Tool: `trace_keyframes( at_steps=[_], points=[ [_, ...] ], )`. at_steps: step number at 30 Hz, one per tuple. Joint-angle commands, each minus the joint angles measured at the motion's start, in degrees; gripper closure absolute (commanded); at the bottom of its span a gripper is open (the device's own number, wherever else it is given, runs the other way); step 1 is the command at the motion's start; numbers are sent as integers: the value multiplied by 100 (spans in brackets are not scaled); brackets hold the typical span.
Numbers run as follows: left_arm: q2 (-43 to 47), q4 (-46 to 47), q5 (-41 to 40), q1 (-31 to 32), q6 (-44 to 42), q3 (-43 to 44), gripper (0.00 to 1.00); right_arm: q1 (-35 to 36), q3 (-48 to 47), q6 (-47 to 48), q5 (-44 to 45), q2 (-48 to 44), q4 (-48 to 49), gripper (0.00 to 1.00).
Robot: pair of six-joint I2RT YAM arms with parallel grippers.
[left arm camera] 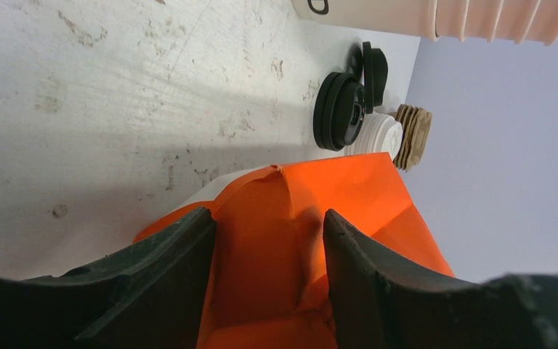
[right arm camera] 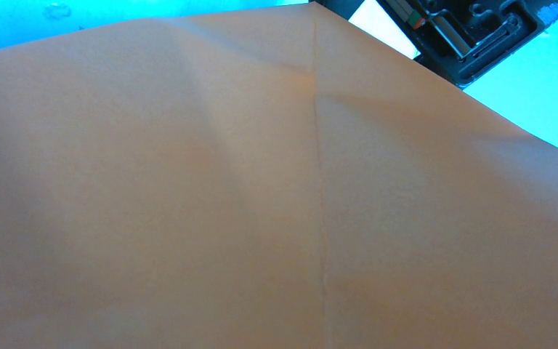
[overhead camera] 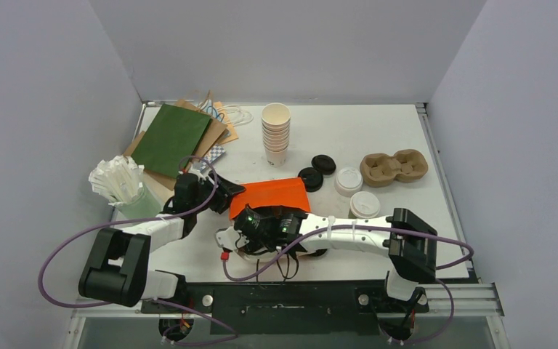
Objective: Pack the takeout coffee
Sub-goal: Place the coffee cup on the cup tray.
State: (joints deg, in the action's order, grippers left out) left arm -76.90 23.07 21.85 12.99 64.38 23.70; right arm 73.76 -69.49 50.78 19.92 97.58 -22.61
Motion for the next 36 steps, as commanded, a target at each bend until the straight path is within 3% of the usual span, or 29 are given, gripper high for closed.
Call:
trace_keyframes(
  at_steps=[1, 9, 18, 27, 33, 36],
  points=[
    [269, -381, 1227, 243, -40, 3, 44, -364, -437, -391, -413, -45, -590, 71],
    [562, -813, 1335, 96, -179, 38, 36, -554, -969, -641, -1012, 158, -1452, 70],
    [1341, -1852, 1519, -928, -950, 203, 33, -744, -1561, -761, -1452, 404, -2129, 70],
    [1273, -1446, 1779, -930, -828, -28, 33, -854, -1760, -754, -1611, 351, -2143, 69],
    [1350, -1498, 1762, -930, -874, -23, 33, -873, -1830, -746, -1641, 204, -2054, 42],
    [1370, -1500, 1762, -930, -874, -49, 33, -897, -1831, -745, -1637, 163, -1963, 18]
  ],
)
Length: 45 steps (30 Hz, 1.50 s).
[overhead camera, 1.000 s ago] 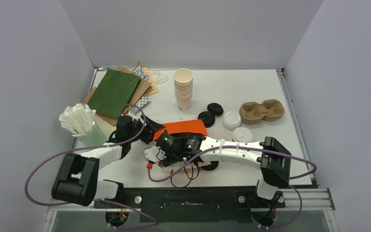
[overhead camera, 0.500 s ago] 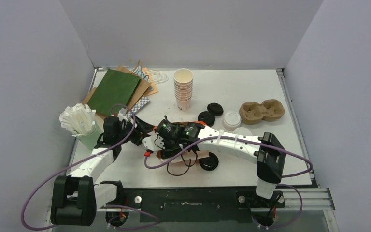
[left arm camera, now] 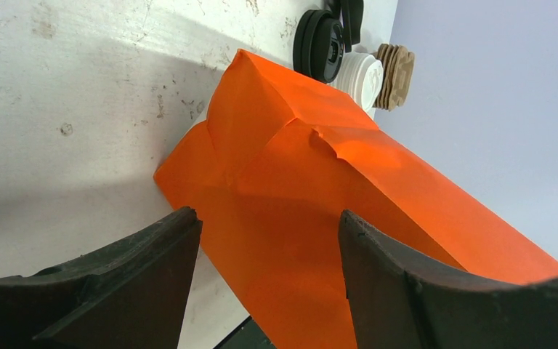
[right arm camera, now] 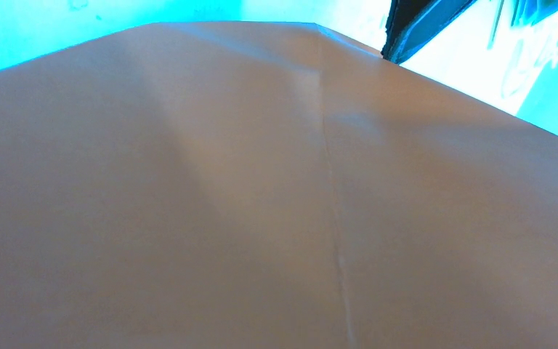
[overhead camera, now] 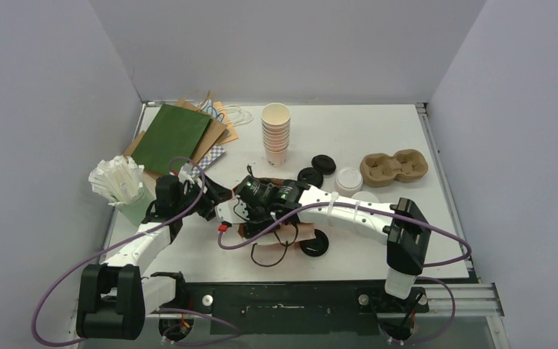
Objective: Pack the takeout coffee
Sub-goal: Place the coffee cup on the cup tray.
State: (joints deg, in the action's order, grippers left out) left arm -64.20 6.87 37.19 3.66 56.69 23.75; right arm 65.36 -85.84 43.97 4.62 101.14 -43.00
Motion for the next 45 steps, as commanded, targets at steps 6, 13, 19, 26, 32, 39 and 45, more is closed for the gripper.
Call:
trace_keyframes(
  at_steps=[6, 13, 19, 26, 32, 39, 45],
  points=[
    [123, 121, 245, 2, -105, -47, 33, -64, -263, -84, -191, -278, 247, 0],
    [132, 117, 270, 3, -105, -46, 33, -72, -513, -81, -339, -423, 226, 0],
    [190, 65, 274, 3, -96, 10, 34, -147, -500, -118, -679, -577, 275, 0],
    [283, -222, 203, -1, -217, 199, 34, -442, -42, -339, -1248, -1010, 671, 0],
    [424, -669, 84, -5, -488, 601, 33, -805, 183, -510, -1717, -1380, 958, 0],
    [752, -1806, -373, -4, -1130, 1552, 34, -1419, 319, -769, -2386, -1661, 1235, 0],
    [1091, -2156, -731, 2, -1516, 2241, 36, -1692, 207, -1255, -2517, -1752, 1747, 0]
  ],
)
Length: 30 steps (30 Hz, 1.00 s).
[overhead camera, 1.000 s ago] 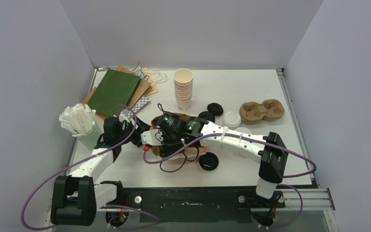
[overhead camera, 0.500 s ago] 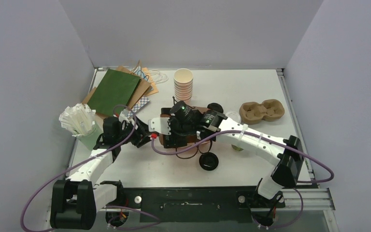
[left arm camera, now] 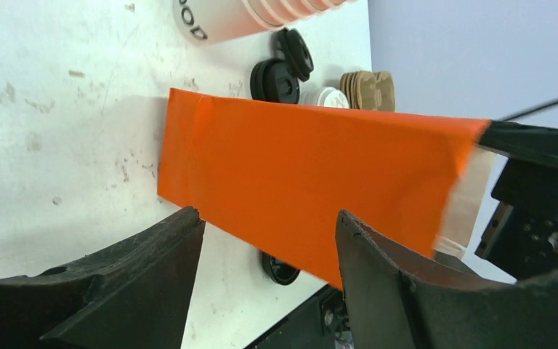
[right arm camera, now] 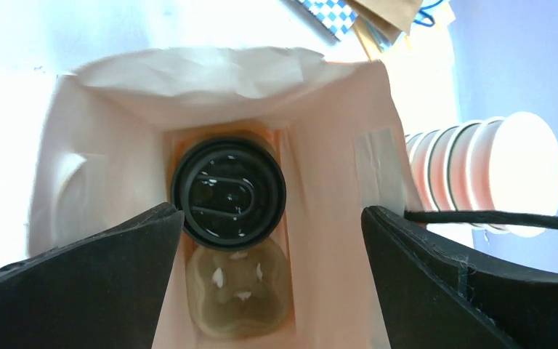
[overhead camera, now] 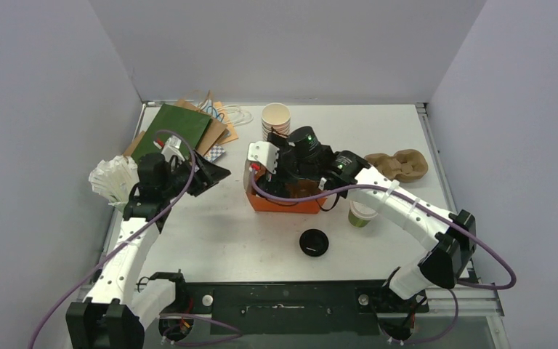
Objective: Pack the takeout coffee
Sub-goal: Place the coffee cup on the cup tray.
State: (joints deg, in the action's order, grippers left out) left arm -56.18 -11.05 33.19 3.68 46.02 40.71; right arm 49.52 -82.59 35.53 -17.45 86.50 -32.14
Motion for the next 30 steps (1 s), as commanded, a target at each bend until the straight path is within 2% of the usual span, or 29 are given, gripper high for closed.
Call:
trace_keyframes(
  at_steps=[1, 6, 10, 18, 22, 27, 30],
  points=[
    [336, -401, -363, 0, -498, 638, 36, -102, -137, -466, -375, -310, 715, 0],
    [355, -484, -400, 103, -815, 1097, 36, -120, -128, -734, -527, -388, 1084, 0],
    [237, -621, -743, 594, -1327, 1549, 36, -140, -190, -787, -510, -301, 1067, 0],
    [-420, -1164, -2343, 2167, -2175, 2500, 36, -173, -79, -927, -493, -403, 1208, 0],
    [-864, -1518, -3404, 2903, -2476, 2981, 40, -190, -20, -959, -497, -500, 1224, 0],
    [-1270, -1795, -4177, 3352, -2575, 3287, 45, -205, 90, -969, -483, -687, 1303, 0],
    [-1418, -2015, -4678, 3528, -2646, 3485, 52, -214, 163, -978, -461, -804, 1373, 0]
  ],
)
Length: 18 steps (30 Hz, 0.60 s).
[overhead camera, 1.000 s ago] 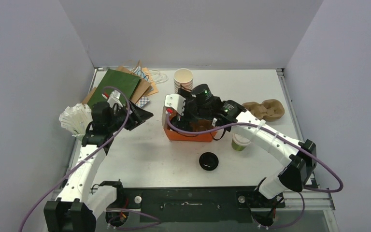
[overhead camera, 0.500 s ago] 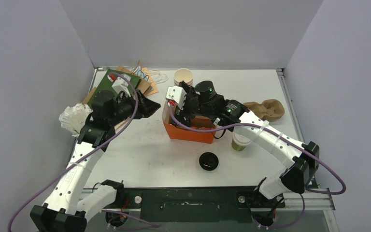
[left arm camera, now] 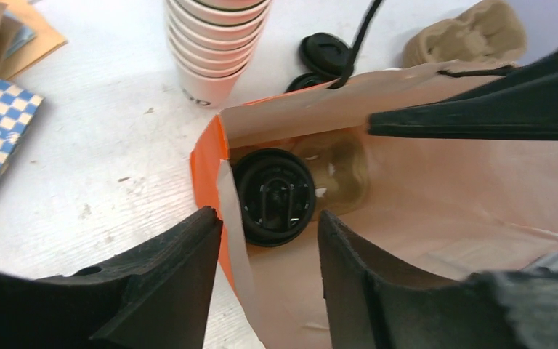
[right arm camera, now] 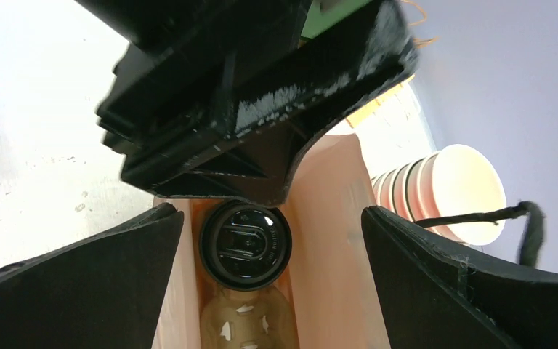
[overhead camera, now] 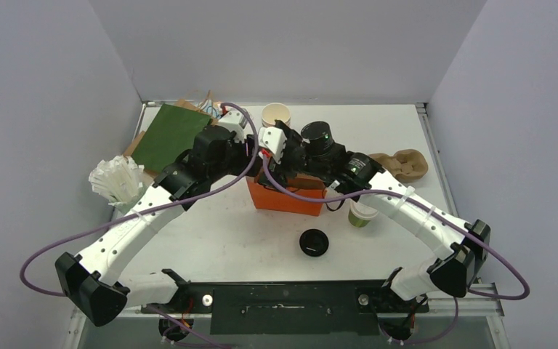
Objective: Pack the takeout coffee
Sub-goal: Place the coffee cup on the cup tray.
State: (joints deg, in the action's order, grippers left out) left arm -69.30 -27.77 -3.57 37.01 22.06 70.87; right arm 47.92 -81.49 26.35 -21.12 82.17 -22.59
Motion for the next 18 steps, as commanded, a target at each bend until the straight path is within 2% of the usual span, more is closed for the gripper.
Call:
trace_keyframes(
  at_steps=[1, 6, 10, 14, 18],
  points=[
    [-144, -391, -1127, 246, -269, 523, 55, -55, 85, -66, -88, -416, 454, 0],
    [-271, -531, -1397, 386, -292, 674, 60, -55, 222, -120, -53, -729, 655, 0],
    [-290, -537, -1483, 420, -304, 737, 83, -62, 395, -180, 79, -1038, 864, 0],
    [-278, -543, -1549, 453, -349, 783, 100, -60, 736, -502, 461, -1486, 1354, 0],
    [-223, -590, -1582, 455, -377, 813, 100, -57, 693, -752, 1074, -1637, 1074, 0]
  ],
)
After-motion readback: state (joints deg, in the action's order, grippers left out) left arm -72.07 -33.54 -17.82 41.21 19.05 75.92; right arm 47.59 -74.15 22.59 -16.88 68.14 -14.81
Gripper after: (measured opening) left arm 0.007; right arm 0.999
